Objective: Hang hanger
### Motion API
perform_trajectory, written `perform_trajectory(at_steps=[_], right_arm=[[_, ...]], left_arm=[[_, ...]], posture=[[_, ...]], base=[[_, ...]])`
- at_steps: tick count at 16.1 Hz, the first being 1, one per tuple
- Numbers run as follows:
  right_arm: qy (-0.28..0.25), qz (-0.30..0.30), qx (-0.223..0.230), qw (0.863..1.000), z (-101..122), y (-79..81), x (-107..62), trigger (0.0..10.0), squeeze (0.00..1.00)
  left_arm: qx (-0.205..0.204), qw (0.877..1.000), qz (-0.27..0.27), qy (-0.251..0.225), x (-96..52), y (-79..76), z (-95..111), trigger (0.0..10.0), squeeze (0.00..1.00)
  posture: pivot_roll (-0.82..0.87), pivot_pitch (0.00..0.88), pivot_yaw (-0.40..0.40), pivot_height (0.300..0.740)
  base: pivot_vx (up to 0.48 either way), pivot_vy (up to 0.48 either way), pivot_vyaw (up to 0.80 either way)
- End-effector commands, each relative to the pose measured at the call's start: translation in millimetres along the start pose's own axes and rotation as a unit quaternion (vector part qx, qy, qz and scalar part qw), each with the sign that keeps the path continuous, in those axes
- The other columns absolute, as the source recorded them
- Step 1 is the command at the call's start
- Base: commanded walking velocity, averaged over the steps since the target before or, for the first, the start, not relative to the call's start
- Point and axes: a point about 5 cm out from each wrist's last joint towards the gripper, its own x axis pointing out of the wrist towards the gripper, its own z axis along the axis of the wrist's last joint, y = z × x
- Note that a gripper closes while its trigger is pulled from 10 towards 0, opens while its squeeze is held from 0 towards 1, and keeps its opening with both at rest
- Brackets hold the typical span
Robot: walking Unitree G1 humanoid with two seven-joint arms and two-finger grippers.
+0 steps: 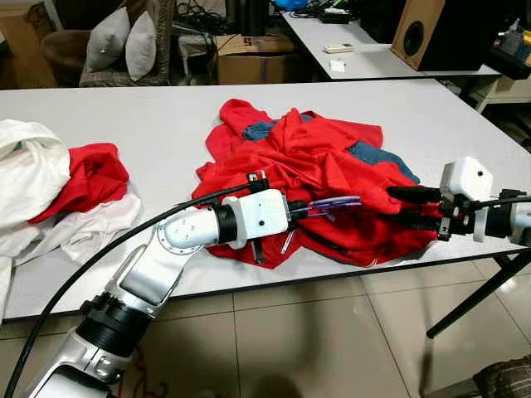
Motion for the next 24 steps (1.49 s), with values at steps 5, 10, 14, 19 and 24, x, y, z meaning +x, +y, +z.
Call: perform_trajectory(at_steps=[5, 10, 14, 19, 24], right_arm=[[-0.032, 0.044, 0.001, 0.999, 13.1, 9.2, -6.7, 0.0, 0.0], [-0.124, 0.044, 0.045, 0.99, 36.7, 3.0, -12.3, 0.0, 0.0], [-0.096, 0.033, 0.041, 0.994, 32.9, -1.9, -18.8, 0.0, 0.0], [-0.033, -0.012, 0.001, 0.999, 18.2, -3.6, -4.9, 10.0, 0.0], [-0.082, -0.003, 0.02, 0.996, 26.8, -3.3, -16.4, 10.0, 1.0]], left_arm=[[0.019, 1.0, 0.006, 0.003, -1.1, 4.0, -0.1, 10.0, 0.0], [0.037, 0.999, -0.011, 0.023, 0.1, -3.8, -8.0, 10.0, 0.0], [0.045, 0.998, -0.013, 0.033, 0.0, -6.7, -13.0, 10.0, 0.0], [0.053, 0.998, -0.004, 0.031, 0.0, -4.2, -11.9, 10.0, 0.0], [0.06, 0.997, 0.013, 0.045, -2.7, 1.8, -14.8, 10.0, 0.0]], posture=[[-0.03, 0.01, -0.004, 0.74], [-0.03, 0.002, -0.007, 0.74], [-0.02, 0.0, -0.011, 0.74], [-0.02, 0.0, -0.005, 0.74], [-0.02, 0.009, -0.006, 0.74]], base=[[0.0, 0.0, 0.0], [0.0, 0.0, 0.0], [0.0, 0.0, 0.0], [0.0, 0.0, 0.0], [0.0, 0.0, 0.0]])
